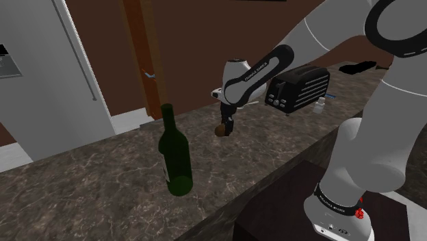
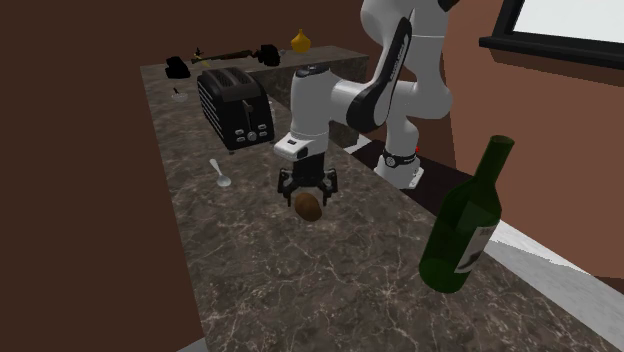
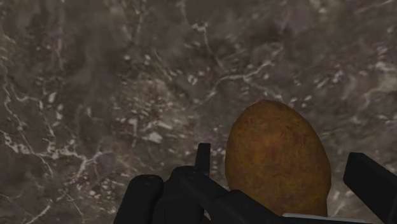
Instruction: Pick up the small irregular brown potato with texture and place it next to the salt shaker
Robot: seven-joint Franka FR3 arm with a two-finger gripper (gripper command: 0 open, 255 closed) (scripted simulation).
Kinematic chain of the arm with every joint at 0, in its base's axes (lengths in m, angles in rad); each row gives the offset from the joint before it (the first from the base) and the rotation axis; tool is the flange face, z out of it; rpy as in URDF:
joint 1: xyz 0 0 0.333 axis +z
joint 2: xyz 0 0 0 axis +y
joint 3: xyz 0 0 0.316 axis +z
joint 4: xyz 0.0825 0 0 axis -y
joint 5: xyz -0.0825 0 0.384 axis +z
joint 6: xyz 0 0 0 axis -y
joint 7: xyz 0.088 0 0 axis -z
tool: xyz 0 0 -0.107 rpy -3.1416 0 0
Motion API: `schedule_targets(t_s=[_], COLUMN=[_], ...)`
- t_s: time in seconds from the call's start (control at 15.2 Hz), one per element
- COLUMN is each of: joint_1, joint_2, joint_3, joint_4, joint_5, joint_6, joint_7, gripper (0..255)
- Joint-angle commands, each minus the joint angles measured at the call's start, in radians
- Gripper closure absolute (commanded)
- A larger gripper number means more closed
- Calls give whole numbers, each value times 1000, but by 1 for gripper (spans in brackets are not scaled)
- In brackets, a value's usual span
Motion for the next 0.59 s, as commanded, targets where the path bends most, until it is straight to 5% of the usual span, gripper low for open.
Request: schedule_targets(t_s=[0.0, 0.26, 0.33, 0.53], joint_1=[1, 0, 0, 0], joint_2=[2, 2, 2, 2], joint_3=[0, 0, 0, 0], joint_4=[-1, -1, -1, -1], joint_5=[1, 1, 1, 1], joint_6=[3, 3, 3, 3], joint_7=[0, 0, 0, 0], gripper=[0, 0, 255, 255])
